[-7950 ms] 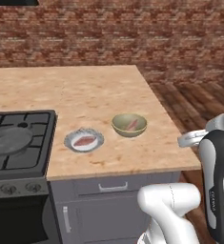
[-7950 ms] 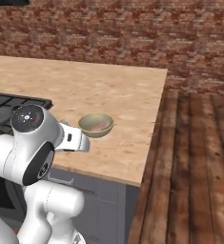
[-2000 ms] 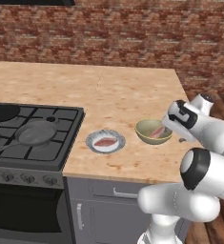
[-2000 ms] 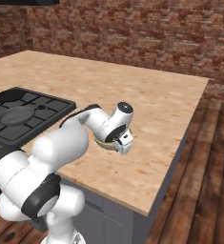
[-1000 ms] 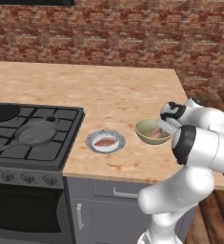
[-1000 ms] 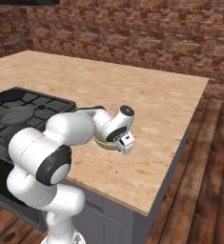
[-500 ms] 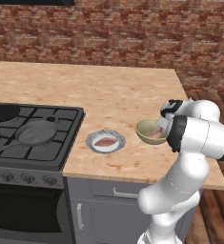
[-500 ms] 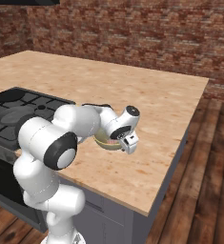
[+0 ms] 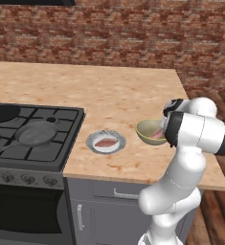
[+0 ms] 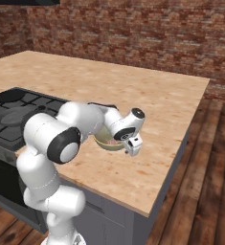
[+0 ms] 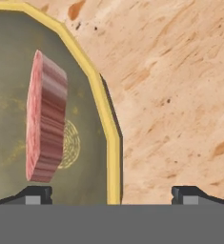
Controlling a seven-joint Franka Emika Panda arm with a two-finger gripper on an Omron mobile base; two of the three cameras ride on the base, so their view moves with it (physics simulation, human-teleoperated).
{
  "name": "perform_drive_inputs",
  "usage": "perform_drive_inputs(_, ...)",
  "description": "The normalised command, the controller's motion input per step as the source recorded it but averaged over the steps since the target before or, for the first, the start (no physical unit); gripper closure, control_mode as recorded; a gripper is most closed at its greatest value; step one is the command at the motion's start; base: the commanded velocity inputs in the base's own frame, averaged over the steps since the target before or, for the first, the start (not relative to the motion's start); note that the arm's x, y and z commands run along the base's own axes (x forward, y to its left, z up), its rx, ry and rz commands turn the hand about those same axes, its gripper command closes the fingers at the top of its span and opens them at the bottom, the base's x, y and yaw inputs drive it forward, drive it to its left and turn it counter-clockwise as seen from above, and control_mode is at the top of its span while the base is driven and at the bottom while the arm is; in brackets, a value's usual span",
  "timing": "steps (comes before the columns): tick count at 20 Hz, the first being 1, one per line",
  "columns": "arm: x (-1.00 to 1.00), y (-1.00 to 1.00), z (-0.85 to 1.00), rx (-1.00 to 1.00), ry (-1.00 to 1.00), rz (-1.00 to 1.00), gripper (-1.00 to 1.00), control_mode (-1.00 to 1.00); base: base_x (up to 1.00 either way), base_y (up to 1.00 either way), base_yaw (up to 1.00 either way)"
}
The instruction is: Place one of the steaks on the plate and the other in the bowl. Then place the bowl in the fridge.
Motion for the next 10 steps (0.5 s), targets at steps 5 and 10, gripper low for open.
perform_drive_inputs(5, 0.11, 0.02, -0.16, 0.0, 0.05, -0.04, -1.0, -1.0, 0.0, 0.0, 0.0)
perform_drive_inputs(10, 0.21, 0.06, -0.17, 0.0, 0.06, -0.04, -1.0, -1.0, 0.0, 0.0, 0.0)
